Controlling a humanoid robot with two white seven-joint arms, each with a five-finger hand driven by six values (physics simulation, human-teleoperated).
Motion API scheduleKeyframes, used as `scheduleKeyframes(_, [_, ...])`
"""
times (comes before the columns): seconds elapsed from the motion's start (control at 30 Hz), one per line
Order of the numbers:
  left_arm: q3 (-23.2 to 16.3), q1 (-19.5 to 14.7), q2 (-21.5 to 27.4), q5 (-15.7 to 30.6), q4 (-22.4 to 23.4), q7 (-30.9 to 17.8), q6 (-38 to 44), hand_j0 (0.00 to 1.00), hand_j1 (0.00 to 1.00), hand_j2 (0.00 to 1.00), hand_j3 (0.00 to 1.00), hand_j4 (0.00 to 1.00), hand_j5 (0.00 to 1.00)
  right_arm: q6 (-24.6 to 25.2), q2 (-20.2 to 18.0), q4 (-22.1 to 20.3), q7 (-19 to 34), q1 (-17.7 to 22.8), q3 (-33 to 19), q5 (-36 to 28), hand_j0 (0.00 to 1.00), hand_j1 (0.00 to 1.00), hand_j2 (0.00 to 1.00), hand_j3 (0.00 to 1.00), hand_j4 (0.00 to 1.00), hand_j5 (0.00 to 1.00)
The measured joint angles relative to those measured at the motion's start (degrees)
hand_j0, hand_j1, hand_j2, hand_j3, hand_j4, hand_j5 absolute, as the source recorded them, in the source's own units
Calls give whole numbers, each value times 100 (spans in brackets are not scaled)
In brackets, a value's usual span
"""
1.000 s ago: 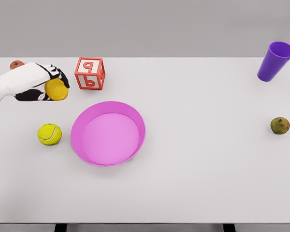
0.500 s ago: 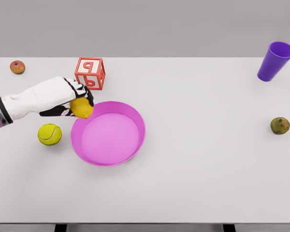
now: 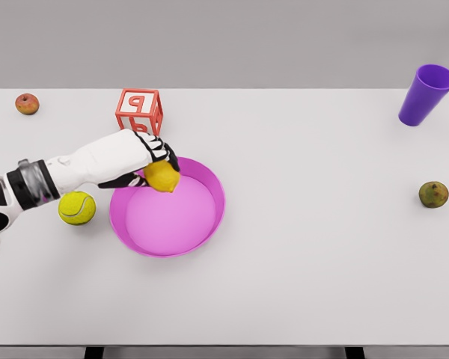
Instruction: Put the lemon on the plate with left arm
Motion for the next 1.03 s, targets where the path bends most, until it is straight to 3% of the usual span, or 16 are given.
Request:
scheduleKeyframes(0.03, [6,0,4,-4,0,-3,0,100,100,100,100,100,100,0,0,-1,0,0,0,1,100,100,100,100,100,100])
scheduleKeyframes(0.4, [69,26,59,35,-8,-11,2,100,100,100,100,100,100,0,0,-1,0,0,0,1,100,100,100,100,100,100])
scheduleKeyframes(0.7, [475,150,1078,995,20,-6,3,100,100,100,100,100,100,0,0,0,0,0,0,2,100,100,100,100,100,100])
scheduleKeyframes(1.03, [642,158,1409,1139,308,-28,2,100,100,100,100,100,100,0,0,1,0,0,0,2,100,100,100,100,100,100])
